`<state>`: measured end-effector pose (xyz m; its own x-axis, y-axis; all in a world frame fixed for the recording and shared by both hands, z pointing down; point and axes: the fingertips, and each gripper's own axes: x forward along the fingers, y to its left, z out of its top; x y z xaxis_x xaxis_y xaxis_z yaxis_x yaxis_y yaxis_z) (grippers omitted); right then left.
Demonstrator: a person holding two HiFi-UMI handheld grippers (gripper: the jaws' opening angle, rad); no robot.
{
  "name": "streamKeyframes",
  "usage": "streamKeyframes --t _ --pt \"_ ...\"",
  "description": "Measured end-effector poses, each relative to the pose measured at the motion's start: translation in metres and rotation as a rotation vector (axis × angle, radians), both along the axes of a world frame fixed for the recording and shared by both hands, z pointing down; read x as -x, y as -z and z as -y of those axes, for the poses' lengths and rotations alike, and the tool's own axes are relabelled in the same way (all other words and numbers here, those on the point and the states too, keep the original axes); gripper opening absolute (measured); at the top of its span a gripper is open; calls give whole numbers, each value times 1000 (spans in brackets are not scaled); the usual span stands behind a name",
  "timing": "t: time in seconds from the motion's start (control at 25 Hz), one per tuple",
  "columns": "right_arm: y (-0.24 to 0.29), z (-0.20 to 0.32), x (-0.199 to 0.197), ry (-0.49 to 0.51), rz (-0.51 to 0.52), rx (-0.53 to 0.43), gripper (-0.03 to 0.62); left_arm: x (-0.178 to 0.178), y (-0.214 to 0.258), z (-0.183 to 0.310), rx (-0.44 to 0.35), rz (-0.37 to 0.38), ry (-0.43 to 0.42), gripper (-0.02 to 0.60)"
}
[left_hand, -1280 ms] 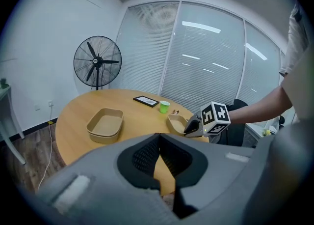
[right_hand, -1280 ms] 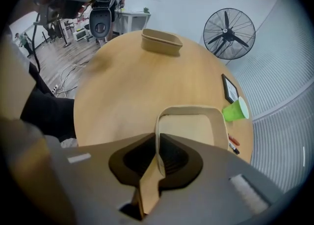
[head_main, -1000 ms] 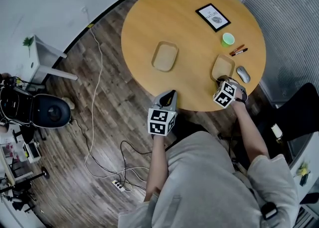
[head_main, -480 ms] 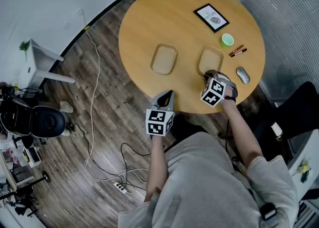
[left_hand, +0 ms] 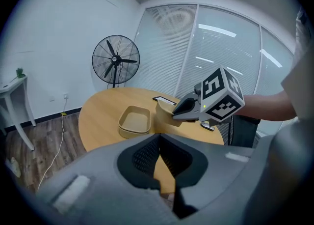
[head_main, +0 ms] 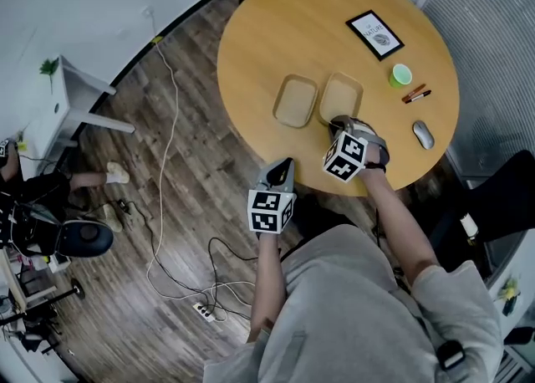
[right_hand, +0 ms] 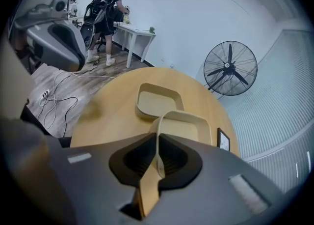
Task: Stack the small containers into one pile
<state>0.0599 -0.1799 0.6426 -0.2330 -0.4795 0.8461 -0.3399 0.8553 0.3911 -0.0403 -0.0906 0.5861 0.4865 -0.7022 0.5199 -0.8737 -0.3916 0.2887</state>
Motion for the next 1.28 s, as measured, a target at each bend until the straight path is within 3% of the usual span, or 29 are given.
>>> streamKeyframes --t 0.72,1.0,1.28 --pt "-11 19 109 66 -55 -23 21 65 -23 27 60 -56 -7 3" --pt "-31 14 134 65 -92 -12 18 97 -24 42 94 -21 -62 3" --pt "-44 11 135 8 -61 50 21 113 -23 65 109 4 -116 3"
